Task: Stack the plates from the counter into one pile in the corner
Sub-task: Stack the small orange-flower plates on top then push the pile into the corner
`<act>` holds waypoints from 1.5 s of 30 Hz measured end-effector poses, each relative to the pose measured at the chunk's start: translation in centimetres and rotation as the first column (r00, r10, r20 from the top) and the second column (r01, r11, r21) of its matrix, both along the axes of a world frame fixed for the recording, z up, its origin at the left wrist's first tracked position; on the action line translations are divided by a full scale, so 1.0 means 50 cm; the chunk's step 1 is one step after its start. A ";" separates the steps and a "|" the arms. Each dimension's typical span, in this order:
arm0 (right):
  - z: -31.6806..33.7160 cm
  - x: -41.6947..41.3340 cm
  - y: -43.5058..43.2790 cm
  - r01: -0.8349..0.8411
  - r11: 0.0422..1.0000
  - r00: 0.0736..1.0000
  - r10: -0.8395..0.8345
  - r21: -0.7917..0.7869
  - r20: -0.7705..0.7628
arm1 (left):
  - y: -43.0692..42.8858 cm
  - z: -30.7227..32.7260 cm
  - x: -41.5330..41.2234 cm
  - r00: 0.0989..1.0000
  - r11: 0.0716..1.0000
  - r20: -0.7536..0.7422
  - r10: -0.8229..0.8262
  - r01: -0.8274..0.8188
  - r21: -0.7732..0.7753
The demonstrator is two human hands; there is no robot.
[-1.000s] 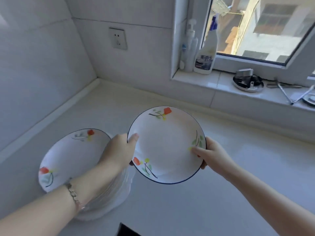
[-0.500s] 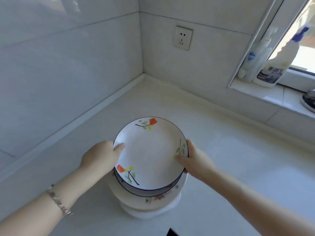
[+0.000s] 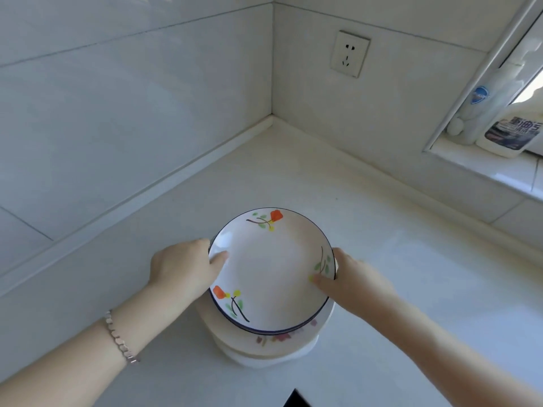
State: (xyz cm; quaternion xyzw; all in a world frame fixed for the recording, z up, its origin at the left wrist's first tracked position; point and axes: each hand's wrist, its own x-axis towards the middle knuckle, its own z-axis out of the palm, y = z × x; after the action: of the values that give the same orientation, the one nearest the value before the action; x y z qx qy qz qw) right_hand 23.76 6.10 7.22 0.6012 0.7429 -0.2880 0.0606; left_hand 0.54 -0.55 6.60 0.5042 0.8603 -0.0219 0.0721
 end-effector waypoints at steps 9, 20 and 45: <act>-0.082 0.030 -0.011 0.201 0.964 0.752 -0.265 -0.173 -0.604 | -0.033 -0.079 0.005 0.535 0.832 0.843 0.060 -0.493 0.253; -0.277 0.065 -0.018 0.431 0.410 0.438 -0.874 -0.804 -0.211 | -0.127 -0.210 0.005 -0.327 0.522 0.777 0.538 -0.594 -0.612; -0.336 0.031 0.075 0.484 0.593 0.504 -0.790 -0.643 -0.350 | -0.010 -0.229 0.020 -0.589 0.382 0.763 0.268 -0.662 -0.645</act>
State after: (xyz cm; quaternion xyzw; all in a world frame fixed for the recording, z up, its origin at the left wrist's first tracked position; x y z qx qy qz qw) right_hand 25.29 9.85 -9.60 0.6783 0.3399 -0.6333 -0.1529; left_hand 1.52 -1.03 -4.87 -0.2199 0.5947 0.5068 0.5841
